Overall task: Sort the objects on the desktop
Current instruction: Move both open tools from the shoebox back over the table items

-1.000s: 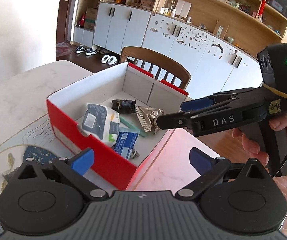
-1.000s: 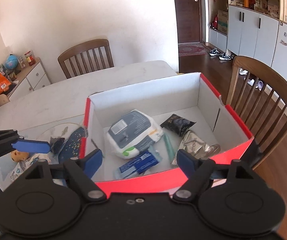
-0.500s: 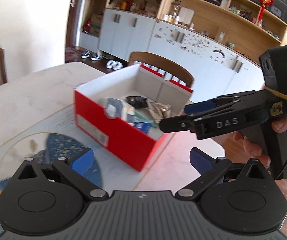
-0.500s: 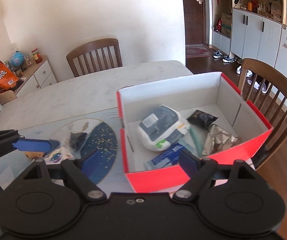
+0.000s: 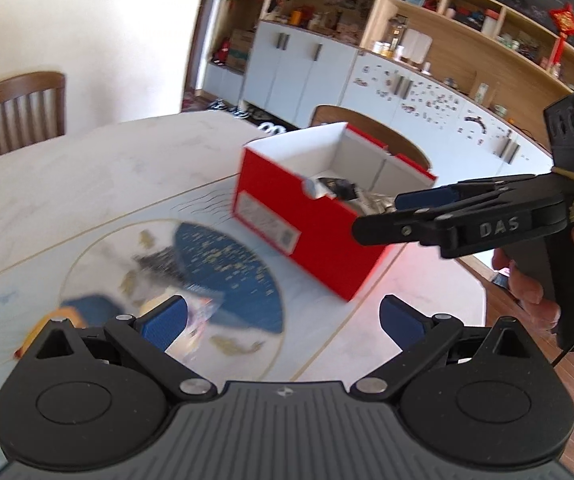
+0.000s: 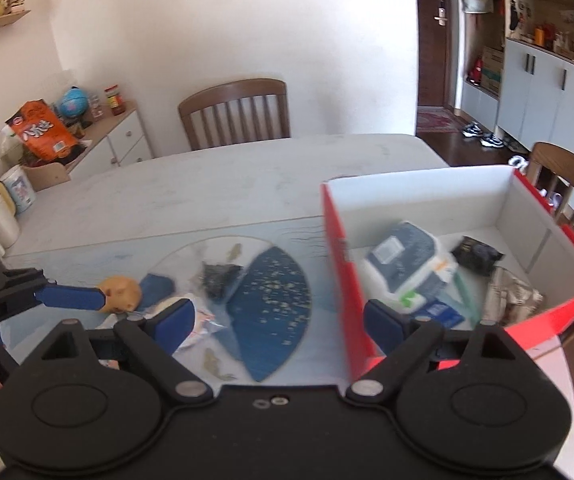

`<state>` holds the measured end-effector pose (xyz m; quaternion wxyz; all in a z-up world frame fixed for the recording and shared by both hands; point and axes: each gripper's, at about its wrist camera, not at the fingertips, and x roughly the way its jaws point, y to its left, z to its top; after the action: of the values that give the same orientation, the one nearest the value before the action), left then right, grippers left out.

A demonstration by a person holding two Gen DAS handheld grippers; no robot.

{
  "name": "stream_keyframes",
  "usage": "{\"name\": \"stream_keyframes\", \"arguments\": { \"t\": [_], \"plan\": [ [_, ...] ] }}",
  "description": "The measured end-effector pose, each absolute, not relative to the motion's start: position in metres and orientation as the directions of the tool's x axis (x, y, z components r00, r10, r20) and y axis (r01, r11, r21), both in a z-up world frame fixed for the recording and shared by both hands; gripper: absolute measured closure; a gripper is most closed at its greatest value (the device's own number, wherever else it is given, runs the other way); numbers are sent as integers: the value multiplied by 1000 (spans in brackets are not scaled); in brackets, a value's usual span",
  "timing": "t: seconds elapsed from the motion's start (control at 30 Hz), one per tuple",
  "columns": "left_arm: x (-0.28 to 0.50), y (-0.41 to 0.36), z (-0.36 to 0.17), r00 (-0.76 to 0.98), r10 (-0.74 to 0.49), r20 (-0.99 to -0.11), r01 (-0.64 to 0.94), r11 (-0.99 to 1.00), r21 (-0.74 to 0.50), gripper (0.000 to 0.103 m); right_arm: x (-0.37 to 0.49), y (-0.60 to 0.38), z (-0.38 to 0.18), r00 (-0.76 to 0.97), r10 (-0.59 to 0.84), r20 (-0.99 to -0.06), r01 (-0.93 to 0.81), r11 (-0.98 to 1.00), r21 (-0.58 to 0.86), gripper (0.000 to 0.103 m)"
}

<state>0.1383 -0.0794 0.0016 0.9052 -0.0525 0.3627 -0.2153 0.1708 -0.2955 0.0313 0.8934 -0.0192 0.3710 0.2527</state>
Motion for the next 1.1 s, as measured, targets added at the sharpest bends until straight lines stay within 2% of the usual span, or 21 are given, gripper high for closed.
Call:
{"name": "stream_keyframes", "arguments": {
  "t": [0.73, 1.1],
  "plan": [
    [129, -4, -59, 641, -257, -723, 168, 966, -195, 0, 171, -204, -6, 513, 499, -698, -622, 777, 98, 7],
    [144, 10, -85, 600, -266, -754, 190, 963, -189, 0, 179, -181, -23, 481, 497, -722, -651, 754, 86, 7]
  ]
}}
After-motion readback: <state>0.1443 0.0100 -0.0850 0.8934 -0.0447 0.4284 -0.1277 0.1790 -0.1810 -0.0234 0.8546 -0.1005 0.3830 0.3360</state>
